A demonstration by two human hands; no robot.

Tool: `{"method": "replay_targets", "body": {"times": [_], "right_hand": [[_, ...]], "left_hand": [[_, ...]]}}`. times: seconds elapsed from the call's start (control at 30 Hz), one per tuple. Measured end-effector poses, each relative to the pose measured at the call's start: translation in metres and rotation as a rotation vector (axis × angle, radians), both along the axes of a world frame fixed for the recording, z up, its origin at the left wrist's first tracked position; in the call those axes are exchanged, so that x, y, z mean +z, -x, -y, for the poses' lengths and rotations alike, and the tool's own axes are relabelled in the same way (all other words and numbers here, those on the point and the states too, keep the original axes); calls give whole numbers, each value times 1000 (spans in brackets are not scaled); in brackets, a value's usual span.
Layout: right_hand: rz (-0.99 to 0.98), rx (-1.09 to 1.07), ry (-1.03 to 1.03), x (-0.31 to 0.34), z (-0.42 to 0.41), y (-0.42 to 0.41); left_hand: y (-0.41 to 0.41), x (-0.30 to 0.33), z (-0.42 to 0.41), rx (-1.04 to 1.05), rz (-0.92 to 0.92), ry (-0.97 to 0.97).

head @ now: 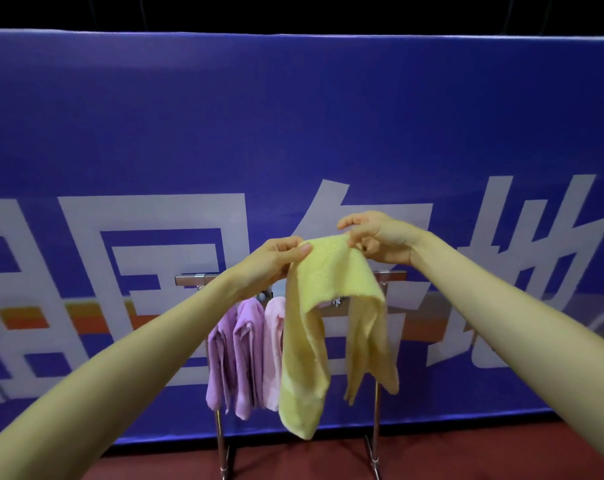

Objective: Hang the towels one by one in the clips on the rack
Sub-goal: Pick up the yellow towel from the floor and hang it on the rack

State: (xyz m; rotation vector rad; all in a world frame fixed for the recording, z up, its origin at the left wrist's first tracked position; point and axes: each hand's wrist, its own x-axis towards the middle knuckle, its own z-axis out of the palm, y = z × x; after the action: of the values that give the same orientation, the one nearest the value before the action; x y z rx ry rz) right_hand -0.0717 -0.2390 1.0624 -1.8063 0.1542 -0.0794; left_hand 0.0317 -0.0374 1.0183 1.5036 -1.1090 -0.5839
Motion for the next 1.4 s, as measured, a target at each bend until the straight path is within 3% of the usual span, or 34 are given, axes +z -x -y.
{"method": "replay_targets", "body": {"times": [0.13, 0.33, 0.6, 0.8, 1.0, 1.13, 1.4], "right_hand": [[-63, 43, 20, -17, -1, -6], [-168, 47, 287, -41, 5, -14], [-273, 46, 167, -99, 22, -42], [-373, 3, 323, -142, 35, -69], [-320, -23, 300, -174, 41, -102], [-286, -141, 287, -190, 45, -131], [-299, -329, 739, -215, 50, -184]], "left_hand": [[-8, -7, 6, 58, 41, -75], [-21, -30, 14, 54, 89, -243], [-50, -73, 43, 118, 281, -373], [-82, -126, 65, 150, 404, -517], [-111, -150, 84, 226, 529, -652], [-135, -159, 99, 339, 491, -622], [-162, -169, 120, 511, 751, -672]]}}
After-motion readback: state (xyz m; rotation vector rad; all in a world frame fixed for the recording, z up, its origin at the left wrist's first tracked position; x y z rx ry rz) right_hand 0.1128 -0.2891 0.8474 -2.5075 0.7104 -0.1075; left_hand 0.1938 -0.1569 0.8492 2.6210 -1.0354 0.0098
